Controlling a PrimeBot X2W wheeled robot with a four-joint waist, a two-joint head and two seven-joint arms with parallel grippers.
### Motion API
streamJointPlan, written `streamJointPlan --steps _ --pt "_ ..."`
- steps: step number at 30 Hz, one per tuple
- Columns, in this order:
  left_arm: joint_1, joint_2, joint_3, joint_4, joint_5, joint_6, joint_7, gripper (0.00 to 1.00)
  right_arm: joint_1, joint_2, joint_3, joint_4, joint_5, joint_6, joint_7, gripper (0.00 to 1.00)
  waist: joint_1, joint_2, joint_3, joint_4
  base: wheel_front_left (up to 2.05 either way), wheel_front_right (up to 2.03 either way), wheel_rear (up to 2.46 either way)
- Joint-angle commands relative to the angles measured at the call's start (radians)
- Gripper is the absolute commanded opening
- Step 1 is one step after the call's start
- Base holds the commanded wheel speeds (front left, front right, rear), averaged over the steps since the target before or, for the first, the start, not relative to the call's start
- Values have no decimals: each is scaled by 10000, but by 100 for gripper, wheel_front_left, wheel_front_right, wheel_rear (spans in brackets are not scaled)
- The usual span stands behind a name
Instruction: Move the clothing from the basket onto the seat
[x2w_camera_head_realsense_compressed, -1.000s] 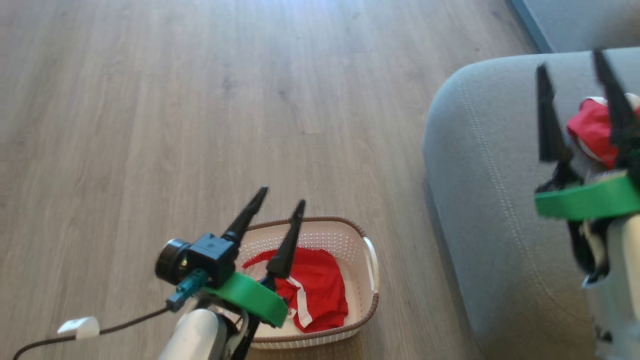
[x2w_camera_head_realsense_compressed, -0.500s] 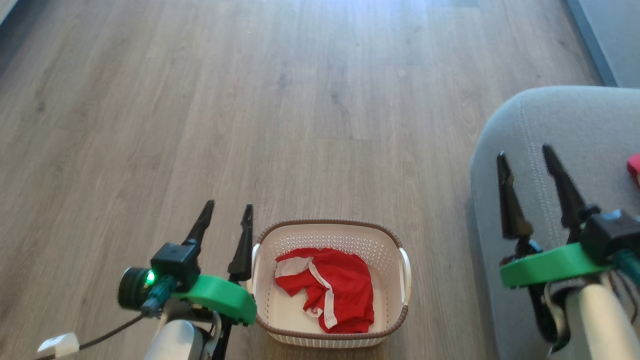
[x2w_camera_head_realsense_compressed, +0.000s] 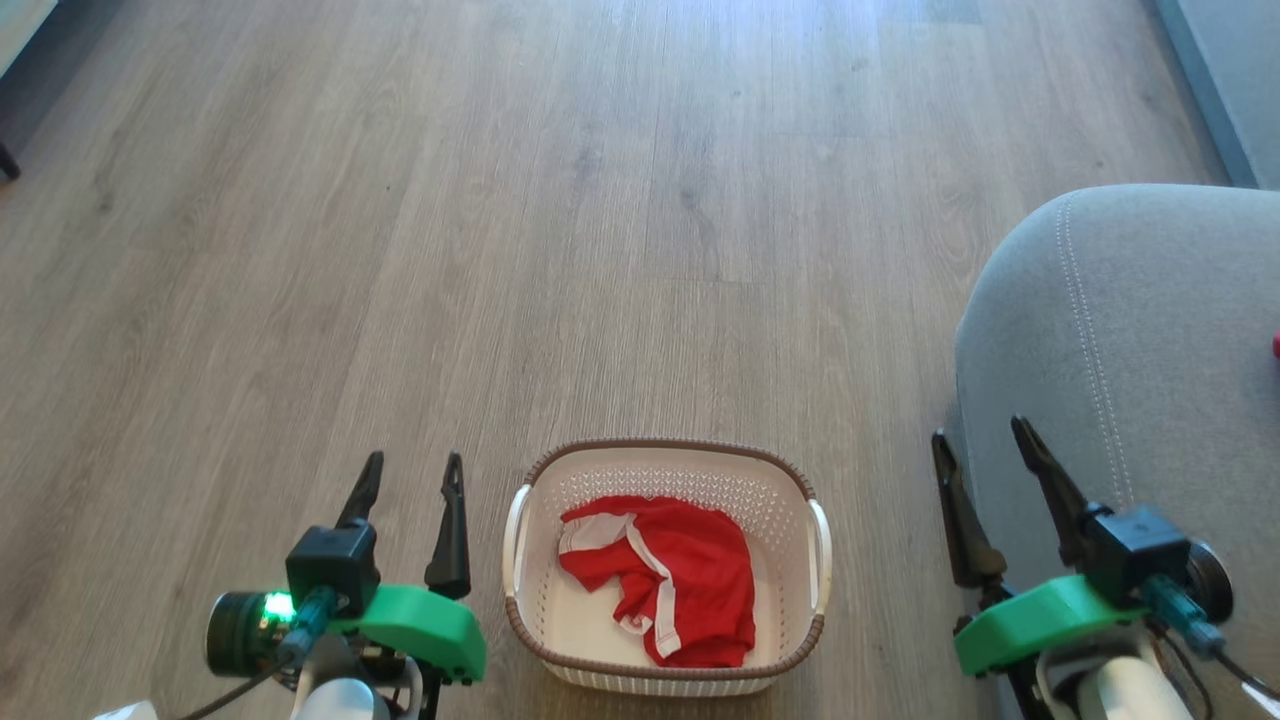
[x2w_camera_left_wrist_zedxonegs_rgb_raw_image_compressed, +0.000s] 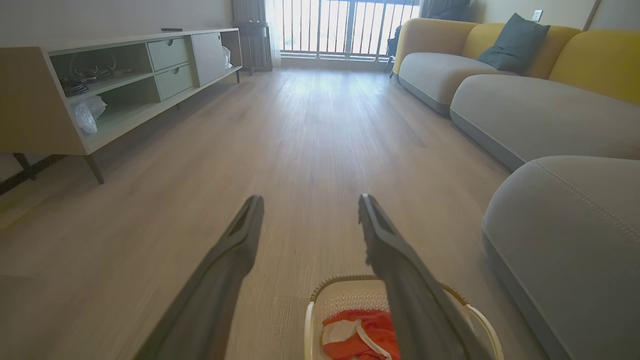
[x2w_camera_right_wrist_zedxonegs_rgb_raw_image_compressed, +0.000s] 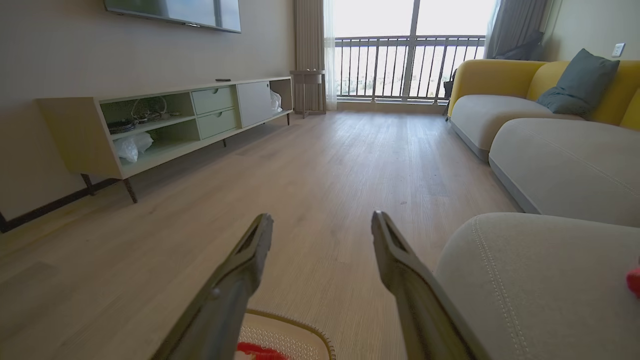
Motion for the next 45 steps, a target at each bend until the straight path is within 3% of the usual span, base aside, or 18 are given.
streamJointPlan --steps 1,45 --pt "-295 -5 375 -335 92 96 -51 100 -181 -12 128 -268 -31 -2 -64 100 1 0 2 -12 0 0 0" --pt "-318 -5 201 -65 -187 -14 -51 100 -274 167 -151 -31 -210 -2 -65 100 1 0 117 -210 0 0 0"
